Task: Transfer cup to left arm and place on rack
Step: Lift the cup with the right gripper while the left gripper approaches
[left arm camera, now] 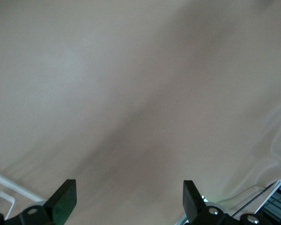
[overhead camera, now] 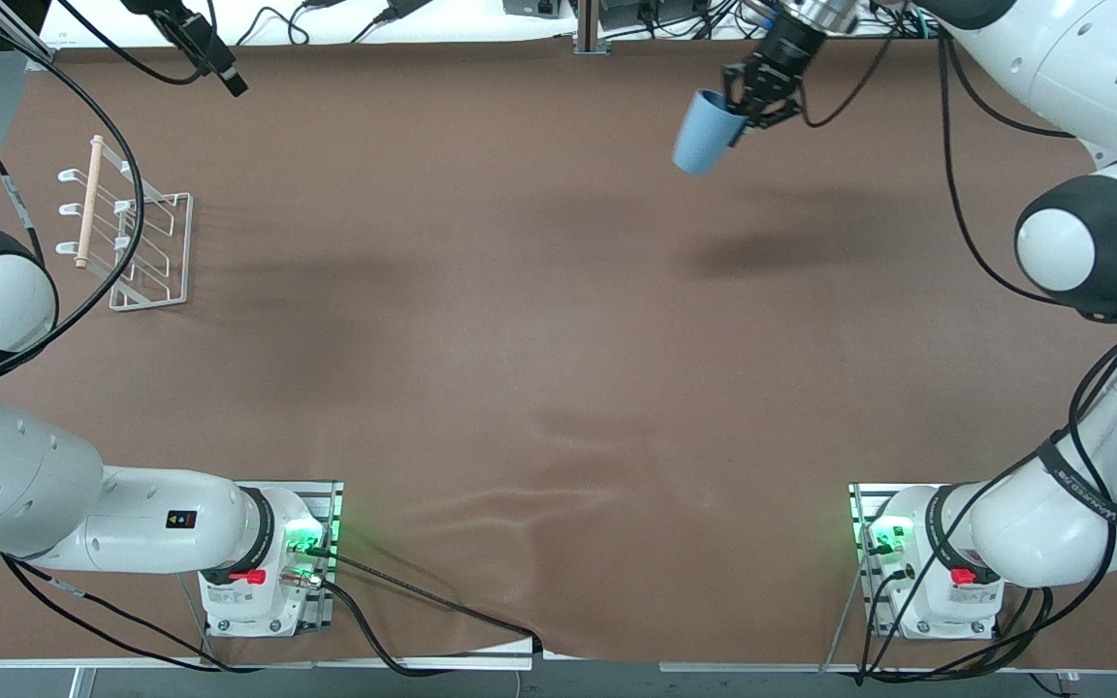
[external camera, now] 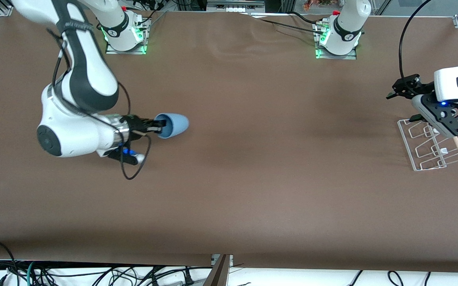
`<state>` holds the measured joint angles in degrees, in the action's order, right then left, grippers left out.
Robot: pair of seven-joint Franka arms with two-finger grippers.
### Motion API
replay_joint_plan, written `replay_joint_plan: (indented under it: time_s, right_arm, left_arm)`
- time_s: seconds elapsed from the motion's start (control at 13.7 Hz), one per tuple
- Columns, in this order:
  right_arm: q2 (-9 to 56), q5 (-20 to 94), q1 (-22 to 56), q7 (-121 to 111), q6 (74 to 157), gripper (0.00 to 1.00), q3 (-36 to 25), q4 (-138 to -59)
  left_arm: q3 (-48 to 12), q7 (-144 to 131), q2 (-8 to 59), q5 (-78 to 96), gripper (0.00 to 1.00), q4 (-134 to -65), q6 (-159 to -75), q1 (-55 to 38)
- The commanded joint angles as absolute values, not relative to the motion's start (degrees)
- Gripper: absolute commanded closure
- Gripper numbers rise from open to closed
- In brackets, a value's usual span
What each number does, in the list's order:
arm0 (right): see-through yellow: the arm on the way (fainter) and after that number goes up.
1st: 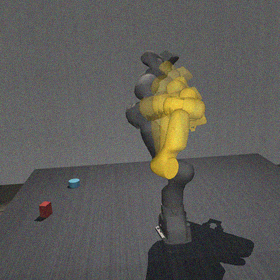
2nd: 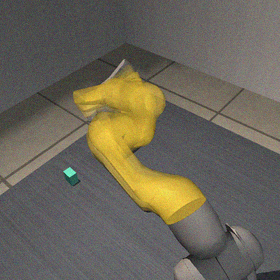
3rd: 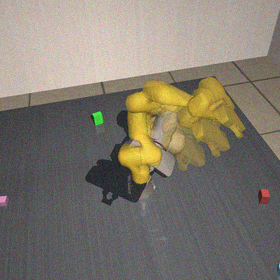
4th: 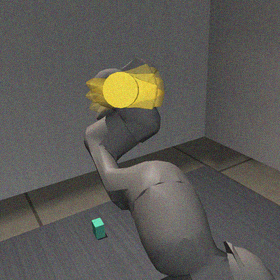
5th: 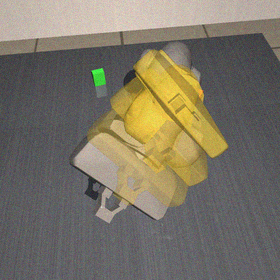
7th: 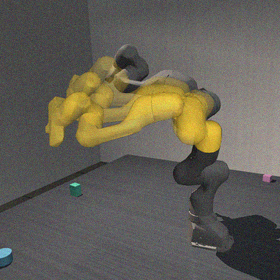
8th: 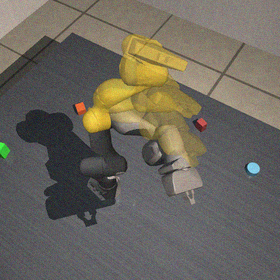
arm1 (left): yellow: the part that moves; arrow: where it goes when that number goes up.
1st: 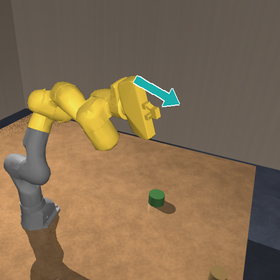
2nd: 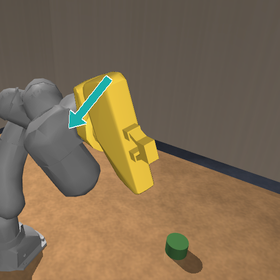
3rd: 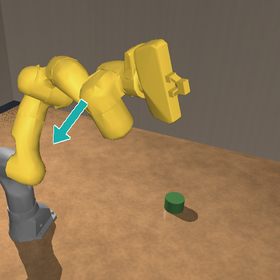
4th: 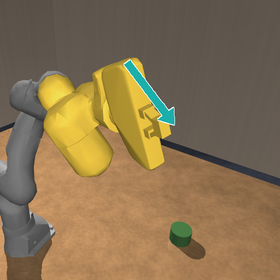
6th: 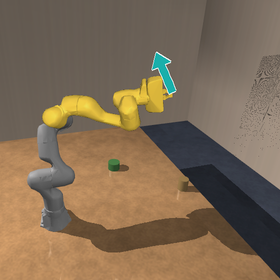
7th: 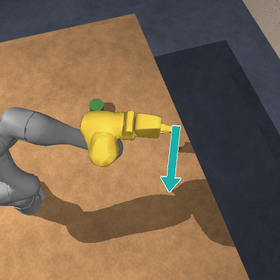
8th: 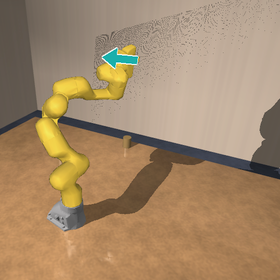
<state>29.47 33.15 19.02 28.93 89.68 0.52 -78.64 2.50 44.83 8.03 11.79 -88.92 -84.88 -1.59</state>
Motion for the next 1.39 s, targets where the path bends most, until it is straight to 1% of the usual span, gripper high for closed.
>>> replay_joint_plan:
  time_s: [0.0, 0.22, 0.36, 0.44, 0.66, 0.95, 1.02, 1.09, 1.31]
  right_arm:
    - [29.88, 36.81, 27.74, 40.73, 95.85, 1.0, 0.09, -76.82]
    - [30.85, 39.18, 35.66, 49.9, 103.78, 1.0, 0.09, -76.82]
    - [30.94, 42.35, 38.66, 51.67, 106.07, 1.0, 0.09, -76.82]
    - [31.02, 43.23, 39.28, 52.38, 107.39, 1.0, 0.09, -76.82]
    - [30.94, 45.61, 39.29, 54.4, 109.86, 1.0, 0.09, -75.33]
    - [30.94, 48.52, 38.76, 53.79, 109.95, 1.0, -0.09, -73.74]
    - [31.02, 48.52, 38.85, 53.7, 110.39, 1.0, 0.0, -73.74]
    - [31.03, 48.78, 38.85, 53.7, 111.78, 1.0, 0.0, -73.83]
    - [31.03, 51.41, 38.41, 53.53, 112.24, 1.0, -0.09, -73.83]
  left_arm:
    - [-1.48, 50.96, 7.47, 13.36, 0.0, -90.18, -88.67, -1.23]
    - [-5.0, 54.92, 7.38, 18.7, 0.0, -90.18, -92.28, -1.23]
    - [-6.41, 57.47, 7.56, 22.05, 0.0, -90.44, -93.77, -1.23]
    - [-7.72, 60.26, 7.73, 22.84, 0.0, -92.44, -95.87, -1.23]
    - [-10.1, 71.75, 7.12, 27.06, 0.0, -100.35, -100.88, -0.09]
    - [-10.19, 86.37, 7.12, 37.42, 0.0, -108.97, -106.33, 0.53]
    - [-10.89, 87.44, 6.86, 38.66, 0.0, -109.07, -106.52, 0.61]
    - [-12.73, 87.45, 5.99, 38.85, 0.0, -109.07, -106.52, 1.05]
    - [-18.35, 85.96, 4.14, 39.11, 0.0, -108.63, -106.7, 2.02]
